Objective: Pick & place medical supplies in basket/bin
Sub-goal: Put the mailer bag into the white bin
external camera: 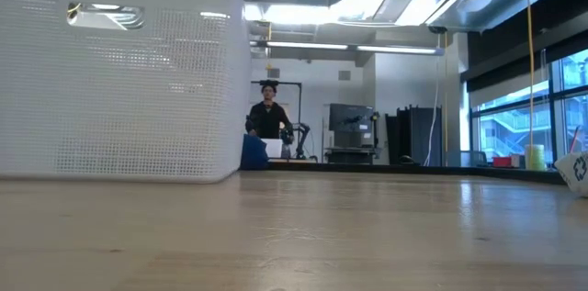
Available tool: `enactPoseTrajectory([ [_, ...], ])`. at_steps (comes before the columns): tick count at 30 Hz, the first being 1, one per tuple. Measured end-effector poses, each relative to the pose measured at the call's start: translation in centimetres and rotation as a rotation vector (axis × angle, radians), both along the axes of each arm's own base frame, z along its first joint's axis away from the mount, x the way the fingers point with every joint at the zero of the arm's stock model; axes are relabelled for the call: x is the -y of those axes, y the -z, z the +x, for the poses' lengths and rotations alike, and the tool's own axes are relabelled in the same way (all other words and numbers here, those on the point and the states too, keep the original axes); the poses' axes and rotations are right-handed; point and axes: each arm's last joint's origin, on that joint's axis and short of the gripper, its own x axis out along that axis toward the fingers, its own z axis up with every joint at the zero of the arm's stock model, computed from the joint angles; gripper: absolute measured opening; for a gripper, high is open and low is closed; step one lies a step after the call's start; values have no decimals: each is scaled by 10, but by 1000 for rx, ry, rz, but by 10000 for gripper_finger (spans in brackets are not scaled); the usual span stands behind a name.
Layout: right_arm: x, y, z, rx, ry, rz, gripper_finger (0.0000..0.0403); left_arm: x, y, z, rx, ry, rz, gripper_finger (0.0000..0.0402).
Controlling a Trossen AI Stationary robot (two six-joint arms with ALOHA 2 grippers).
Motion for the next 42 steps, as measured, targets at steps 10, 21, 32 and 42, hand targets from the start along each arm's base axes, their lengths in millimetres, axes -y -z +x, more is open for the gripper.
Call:
enactPoseTrajectory([
  [10,-22,-70,-33,-56,18,70,278,23,-25,18,279,171,-18,41],
  [21,-108,-66,-100,-275,95,88,278,54,-32,45,444,411,-6,143],
  [32,-183,-27,-177,-283,411,160,278,81,5,104,516,458,-17,183],
  [42,-195,47,-228,-200,907,298,278,92,27,135,588,461,-7,180],
])
